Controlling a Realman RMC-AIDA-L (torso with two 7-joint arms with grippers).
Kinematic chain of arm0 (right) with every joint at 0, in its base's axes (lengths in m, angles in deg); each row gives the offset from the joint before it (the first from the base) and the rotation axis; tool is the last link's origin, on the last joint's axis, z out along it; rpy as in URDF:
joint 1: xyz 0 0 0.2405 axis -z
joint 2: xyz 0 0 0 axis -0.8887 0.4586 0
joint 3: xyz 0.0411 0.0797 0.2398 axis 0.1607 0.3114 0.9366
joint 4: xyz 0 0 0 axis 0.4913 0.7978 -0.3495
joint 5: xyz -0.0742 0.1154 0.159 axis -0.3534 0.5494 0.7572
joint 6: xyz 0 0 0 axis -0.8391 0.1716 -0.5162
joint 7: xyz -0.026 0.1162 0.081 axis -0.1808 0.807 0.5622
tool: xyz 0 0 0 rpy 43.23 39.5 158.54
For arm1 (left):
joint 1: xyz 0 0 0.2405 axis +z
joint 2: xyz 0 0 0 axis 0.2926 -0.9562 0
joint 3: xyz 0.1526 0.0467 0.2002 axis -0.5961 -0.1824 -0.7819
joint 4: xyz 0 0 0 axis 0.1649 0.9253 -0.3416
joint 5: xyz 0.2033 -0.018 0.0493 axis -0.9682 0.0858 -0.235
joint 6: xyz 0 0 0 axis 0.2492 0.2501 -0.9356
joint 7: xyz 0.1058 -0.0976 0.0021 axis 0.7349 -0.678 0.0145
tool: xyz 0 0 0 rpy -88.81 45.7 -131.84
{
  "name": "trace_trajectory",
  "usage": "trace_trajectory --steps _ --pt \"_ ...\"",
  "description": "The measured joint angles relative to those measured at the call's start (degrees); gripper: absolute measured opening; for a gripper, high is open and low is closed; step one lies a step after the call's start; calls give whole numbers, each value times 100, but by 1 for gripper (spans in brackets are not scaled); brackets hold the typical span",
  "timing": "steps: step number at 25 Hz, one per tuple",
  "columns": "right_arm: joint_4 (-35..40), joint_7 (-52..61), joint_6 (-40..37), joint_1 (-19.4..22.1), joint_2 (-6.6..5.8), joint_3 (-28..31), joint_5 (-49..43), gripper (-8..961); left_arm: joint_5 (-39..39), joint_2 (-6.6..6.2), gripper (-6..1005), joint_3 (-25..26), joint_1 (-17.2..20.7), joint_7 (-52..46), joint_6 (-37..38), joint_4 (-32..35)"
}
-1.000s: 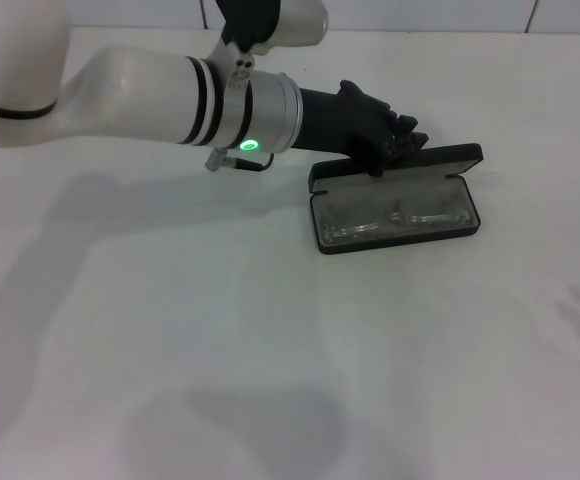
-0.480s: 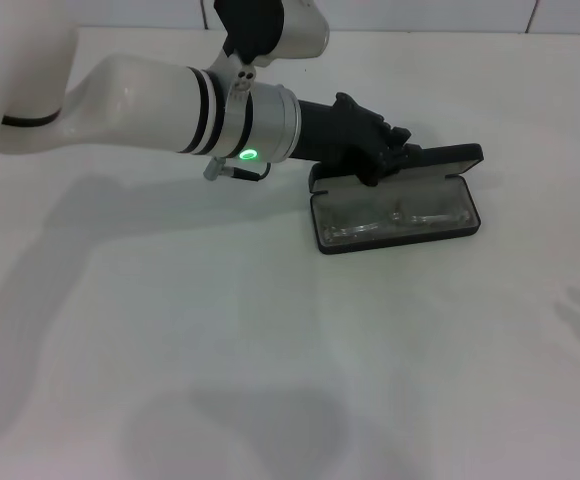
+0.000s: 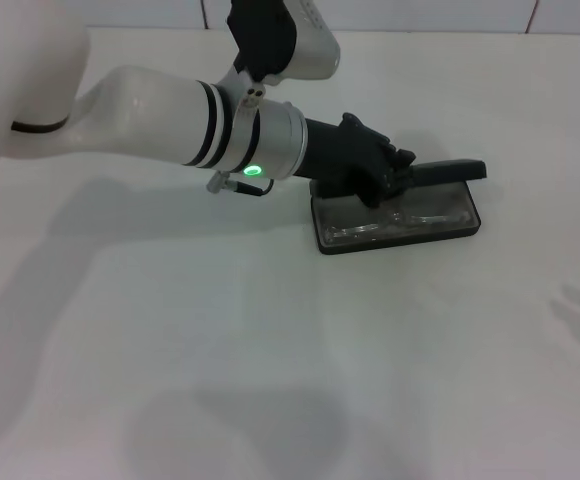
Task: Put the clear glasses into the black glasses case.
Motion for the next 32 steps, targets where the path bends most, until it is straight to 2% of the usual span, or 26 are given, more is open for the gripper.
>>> trace_trajectory --steps 14,18,20,22,25,28,30,32 --pt "-57 -26 -10 -36 0 1 0 219 -12 -5 192 -347 130 17 230 62" --pt "-61 -26 -33 -38 0 -33 0 219 -12 -4 191 -352 287 49 390 259" --pt "-61 -26 -57 -39 0 -69 0 219 -14 -20 190 -353 484 12 618 600" --pt "-64 -26 -170 -37 0 -65 19 219 -12 -42 202 -336 785 -149 955 1208" --pt "-221 -148 -569 -19 0 13 311 219 -9 -81 220 -215 1388 -562 1544 2486" --pt "-563 -331 -933 -185 0 -115 549 220 57 -104 238 482 2324 -872 2727 4085" --pt "-747 -401 -998 -346 0 -384 720 220 326 -103 311 1026 2719 -825 3508 4550" --pt "-849 -435 -1001 -502 -2 -716 863 220 701 -112 384 1574 2964 -600 4311 4676"
